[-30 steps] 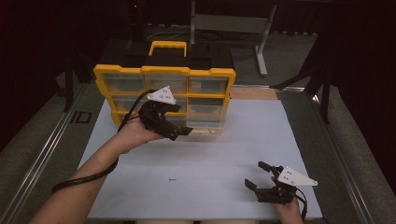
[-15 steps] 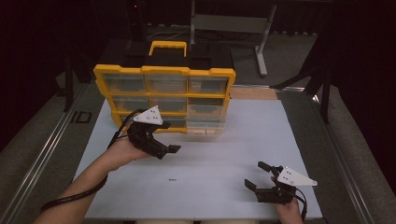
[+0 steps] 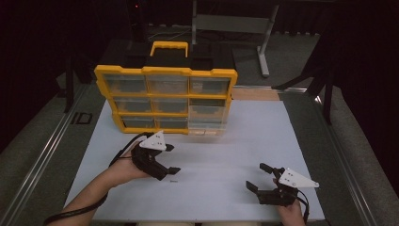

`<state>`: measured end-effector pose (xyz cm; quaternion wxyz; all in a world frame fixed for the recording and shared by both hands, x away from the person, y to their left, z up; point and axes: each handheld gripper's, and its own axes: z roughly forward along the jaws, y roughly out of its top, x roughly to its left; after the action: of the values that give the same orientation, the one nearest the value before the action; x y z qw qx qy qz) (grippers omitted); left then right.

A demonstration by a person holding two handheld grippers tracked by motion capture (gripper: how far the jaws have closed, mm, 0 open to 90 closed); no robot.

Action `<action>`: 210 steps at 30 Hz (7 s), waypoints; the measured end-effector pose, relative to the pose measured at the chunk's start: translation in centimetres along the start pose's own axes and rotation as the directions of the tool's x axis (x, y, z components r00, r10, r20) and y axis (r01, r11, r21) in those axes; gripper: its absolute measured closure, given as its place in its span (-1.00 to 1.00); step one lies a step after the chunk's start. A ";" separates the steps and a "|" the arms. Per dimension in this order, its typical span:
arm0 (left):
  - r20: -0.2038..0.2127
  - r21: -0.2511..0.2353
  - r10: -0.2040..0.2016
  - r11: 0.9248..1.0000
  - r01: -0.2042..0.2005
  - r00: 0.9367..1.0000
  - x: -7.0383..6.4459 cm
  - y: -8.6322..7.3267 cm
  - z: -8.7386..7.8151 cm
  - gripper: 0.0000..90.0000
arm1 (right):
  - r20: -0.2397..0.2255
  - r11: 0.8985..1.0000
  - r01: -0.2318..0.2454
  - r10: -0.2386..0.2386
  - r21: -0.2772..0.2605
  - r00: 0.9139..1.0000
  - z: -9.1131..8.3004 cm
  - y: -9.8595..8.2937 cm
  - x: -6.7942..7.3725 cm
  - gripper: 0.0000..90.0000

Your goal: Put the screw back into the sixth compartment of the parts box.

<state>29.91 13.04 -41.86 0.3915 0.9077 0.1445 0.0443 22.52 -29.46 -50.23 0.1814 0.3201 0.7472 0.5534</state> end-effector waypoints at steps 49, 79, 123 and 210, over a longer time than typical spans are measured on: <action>0.079 0.315 0.076 0.944 -0.097 0.994 -0.4 -4.0 7.4 0.73 | -0.003 1.000 -0.004 0.004 -0.002 1.000 0.0 0.0 0.0 -0.73; -0.037 0.240 -0.013 0.970 0.022 0.999 1.3 -2.1 3.3 0.96 | -0.002 1.000 -0.004 0.004 0.001 1.000 0.0 0.0 0.0 -0.72; -0.226 0.047 -0.003 0.999 0.014 0.974 4.0 11.2 -5.6 0.96 | 0.000 1.000 -0.005 0.005 -0.006 1.000 -0.1 0.0 -0.1 -0.72; -0.262 -0.076 -0.203 0.979 0.190 0.944 4.8 14.2 -3.6 -0.56 | -0.003 1.000 -0.012 0.012 -0.007 1.000 -0.3 -0.2 -0.4 -0.72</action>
<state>37.00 7.67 -29.29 0.3932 0.8644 0.2847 0.1309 22.56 -29.97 -50.31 0.1781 0.3229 0.7436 0.5578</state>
